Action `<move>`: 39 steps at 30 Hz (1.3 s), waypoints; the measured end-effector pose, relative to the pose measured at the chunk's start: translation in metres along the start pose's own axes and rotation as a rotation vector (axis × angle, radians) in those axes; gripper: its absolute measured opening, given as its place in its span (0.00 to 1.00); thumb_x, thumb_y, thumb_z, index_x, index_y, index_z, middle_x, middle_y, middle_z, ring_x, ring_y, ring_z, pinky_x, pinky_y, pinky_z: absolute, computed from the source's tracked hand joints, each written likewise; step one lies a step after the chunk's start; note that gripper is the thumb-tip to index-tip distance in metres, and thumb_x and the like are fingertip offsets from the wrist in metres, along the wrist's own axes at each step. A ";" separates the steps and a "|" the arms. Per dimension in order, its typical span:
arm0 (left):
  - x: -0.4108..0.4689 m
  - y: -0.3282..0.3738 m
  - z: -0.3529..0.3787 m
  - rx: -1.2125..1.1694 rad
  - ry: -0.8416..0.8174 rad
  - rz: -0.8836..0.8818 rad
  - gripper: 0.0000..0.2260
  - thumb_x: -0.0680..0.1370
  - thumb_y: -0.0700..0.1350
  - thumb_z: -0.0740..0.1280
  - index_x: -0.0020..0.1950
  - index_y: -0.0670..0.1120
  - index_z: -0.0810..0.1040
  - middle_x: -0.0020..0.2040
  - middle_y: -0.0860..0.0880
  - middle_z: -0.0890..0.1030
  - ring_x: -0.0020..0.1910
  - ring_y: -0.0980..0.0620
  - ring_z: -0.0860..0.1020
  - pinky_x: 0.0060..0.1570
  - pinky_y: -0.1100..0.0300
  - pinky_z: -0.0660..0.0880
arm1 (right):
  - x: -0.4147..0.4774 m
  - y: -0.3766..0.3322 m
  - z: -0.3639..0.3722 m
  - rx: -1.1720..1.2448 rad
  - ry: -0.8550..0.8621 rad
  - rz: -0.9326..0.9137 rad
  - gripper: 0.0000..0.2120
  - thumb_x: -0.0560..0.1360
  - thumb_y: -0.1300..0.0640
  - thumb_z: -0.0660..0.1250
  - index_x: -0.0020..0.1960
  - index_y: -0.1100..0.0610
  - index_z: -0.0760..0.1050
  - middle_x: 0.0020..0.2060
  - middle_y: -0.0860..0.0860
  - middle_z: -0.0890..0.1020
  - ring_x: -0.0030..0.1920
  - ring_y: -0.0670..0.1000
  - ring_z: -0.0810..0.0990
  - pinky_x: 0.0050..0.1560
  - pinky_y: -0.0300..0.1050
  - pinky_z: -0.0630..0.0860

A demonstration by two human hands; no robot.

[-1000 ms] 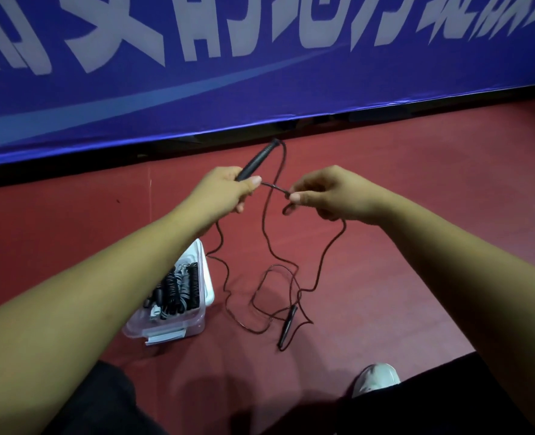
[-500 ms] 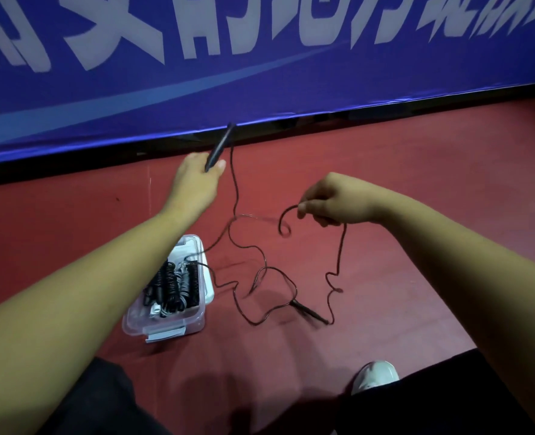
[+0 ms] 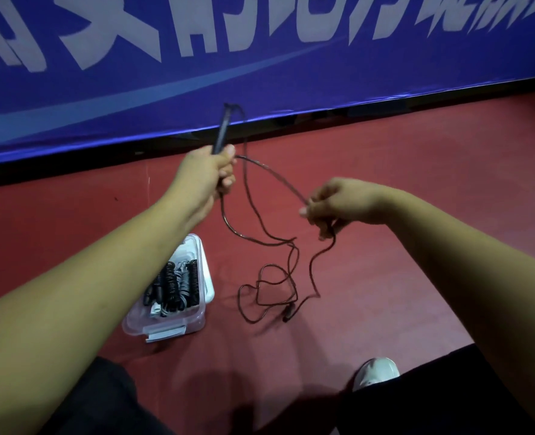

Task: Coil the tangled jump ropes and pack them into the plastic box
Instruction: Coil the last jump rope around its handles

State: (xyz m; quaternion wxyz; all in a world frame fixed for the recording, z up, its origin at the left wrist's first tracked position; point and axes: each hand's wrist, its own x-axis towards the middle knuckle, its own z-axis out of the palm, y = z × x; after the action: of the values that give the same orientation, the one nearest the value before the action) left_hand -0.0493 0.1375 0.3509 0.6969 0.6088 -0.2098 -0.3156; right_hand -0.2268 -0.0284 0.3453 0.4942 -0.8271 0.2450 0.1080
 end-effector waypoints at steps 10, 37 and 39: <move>0.028 -0.008 -0.040 0.348 0.249 -0.015 0.06 0.80 0.41 0.64 0.43 0.47 0.75 0.39 0.48 0.81 0.38 0.55 0.79 0.47 0.60 0.71 | 0.000 -0.009 0.006 0.080 0.085 -0.149 0.10 0.80 0.59 0.66 0.45 0.65 0.80 0.27 0.51 0.70 0.29 0.52 0.71 0.35 0.46 0.75; 0.025 -0.017 -0.035 0.476 0.141 -0.041 0.06 0.82 0.42 0.63 0.46 0.48 0.77 0.49 0.43 0.82 0.52 0.46 0.80 0.53 0.57 0.74 | 0.006 0.007 0.002 -0.052 0.240 -0.078 0.16 0.81 0.52 0.65 0.45 0.63 0.83 0.29 0.54 0.81 0.34 0.54 0.81 0.42 0.50 0.81; 0.017 -0.015 -0.022 0.428 0.028 -0.010 0.05 0.82 0.40 0.62 0.52 0.46 0.77 0.55 0.41 0.81 0.56 0.46 0.79 0.58 0.57 0.74 | 0.000 -0.014 0.009 -0.064 0.223 -0.151 0.16 0.81 0.53 0.65 0.45 0.64 0.83 0.27 0.53 0.78 0.30 0.51 0.80 0.35 0.42 0.77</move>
State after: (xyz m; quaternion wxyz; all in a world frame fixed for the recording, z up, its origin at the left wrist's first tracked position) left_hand -0.0251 0.1409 0.3309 0.5530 0.7482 -0.2594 -0.2589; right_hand -0.2192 -0.0149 0.3515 0.4439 -0.8654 0.2320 -0.0143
